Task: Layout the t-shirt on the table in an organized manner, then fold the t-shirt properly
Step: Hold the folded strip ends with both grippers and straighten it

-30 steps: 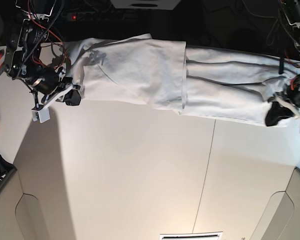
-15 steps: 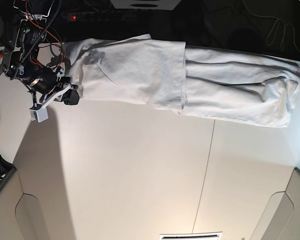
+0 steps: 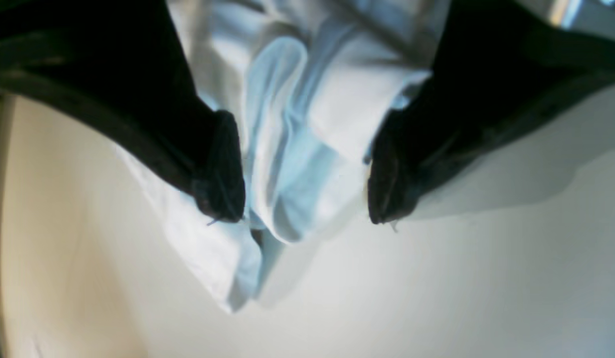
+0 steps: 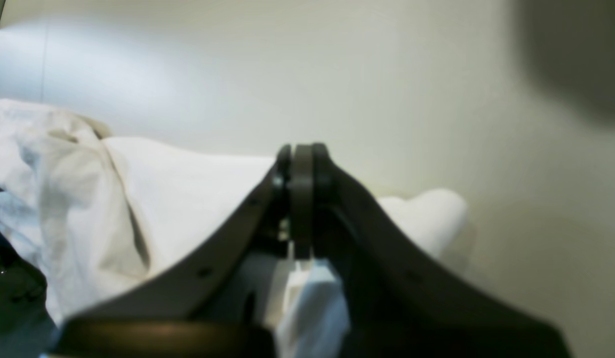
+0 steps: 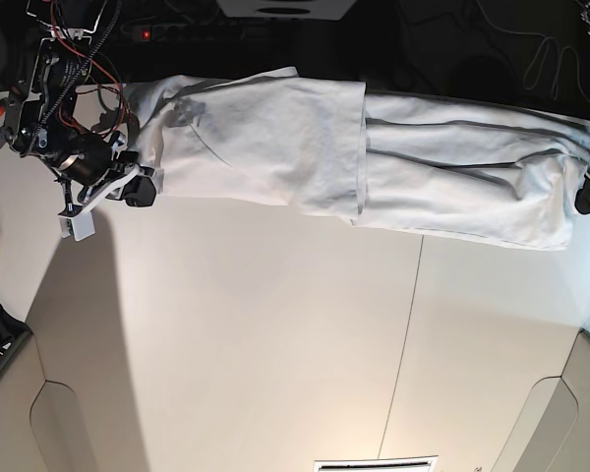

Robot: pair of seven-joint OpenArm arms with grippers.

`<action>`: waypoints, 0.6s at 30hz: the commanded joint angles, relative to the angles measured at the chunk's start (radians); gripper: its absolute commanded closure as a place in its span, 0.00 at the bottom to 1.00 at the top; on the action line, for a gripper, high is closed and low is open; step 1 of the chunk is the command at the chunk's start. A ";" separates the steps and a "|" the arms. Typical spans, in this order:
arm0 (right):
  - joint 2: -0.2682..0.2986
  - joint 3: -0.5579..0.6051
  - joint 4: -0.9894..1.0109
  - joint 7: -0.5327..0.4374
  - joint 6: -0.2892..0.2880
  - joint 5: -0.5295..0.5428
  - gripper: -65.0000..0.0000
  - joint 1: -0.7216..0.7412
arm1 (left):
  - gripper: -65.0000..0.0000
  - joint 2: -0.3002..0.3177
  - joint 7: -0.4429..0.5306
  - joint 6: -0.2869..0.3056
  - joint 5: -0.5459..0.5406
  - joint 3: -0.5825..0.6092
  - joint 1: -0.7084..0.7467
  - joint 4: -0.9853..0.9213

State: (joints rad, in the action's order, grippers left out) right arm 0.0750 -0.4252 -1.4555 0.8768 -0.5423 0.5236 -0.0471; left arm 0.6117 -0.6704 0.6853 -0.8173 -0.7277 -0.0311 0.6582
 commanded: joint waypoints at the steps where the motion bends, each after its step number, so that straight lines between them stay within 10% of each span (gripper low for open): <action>1: 0.008 -0.001 -0.018 -0.013 -0.005 0.019 1.00 0.011 | 0.35 0.016 -0.009 0.013 -0.024 -0.003 -0.010 0.012; 18: 0.008 -0.001 -0.018 -0.011 -0.005 0.018 1.00 0.010 | 0.28 -0.011 0.017 0.013 -0.062 0.287 0.029 0.013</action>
State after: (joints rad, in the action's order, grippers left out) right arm 0.0750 -0.4252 -1.4555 0.8776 -0.5426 0.5236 -0.0471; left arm 0.5980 -0.5896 0.7097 -0.9215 -0.4480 -0.0090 0.6724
